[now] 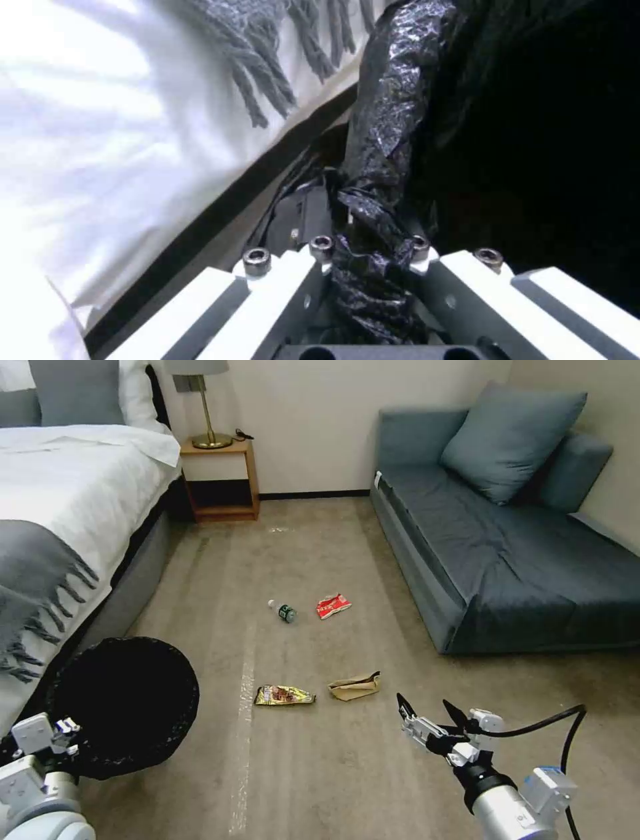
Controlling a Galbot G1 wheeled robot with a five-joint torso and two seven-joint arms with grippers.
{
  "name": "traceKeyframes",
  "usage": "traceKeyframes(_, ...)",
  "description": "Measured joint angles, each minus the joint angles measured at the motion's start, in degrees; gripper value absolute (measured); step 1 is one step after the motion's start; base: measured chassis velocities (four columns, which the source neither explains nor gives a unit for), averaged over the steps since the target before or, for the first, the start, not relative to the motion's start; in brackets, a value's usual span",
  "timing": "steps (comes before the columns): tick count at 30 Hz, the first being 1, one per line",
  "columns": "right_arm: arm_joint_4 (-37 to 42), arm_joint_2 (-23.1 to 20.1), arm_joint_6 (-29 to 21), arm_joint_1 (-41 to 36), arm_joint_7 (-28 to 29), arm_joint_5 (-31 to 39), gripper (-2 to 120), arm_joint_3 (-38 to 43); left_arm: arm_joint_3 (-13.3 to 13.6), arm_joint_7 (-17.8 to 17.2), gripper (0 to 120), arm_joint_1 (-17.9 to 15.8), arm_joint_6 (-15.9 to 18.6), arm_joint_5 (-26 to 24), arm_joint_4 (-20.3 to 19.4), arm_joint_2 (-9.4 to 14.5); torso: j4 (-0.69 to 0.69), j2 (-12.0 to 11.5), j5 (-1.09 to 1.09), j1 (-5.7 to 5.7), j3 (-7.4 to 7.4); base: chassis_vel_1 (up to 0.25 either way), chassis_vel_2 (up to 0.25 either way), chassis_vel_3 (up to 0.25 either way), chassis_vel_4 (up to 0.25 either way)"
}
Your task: Pick up the trash bin, then pick up the garbage on the floor and place it into the trash bin.
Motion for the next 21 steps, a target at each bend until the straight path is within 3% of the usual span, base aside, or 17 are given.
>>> traceKeyframes(21, -2.90, 0.04, 2.89, 1.12, -1.42, -2.02, 100, -0.35, 0.53, 0.43, 3, 0.02, -0.04, -0.18, 0.79, -0.05, 0.00, 0.01, 0.00, 0.00, 0.00, -0.002, 0.002, 0.002, -0.001)
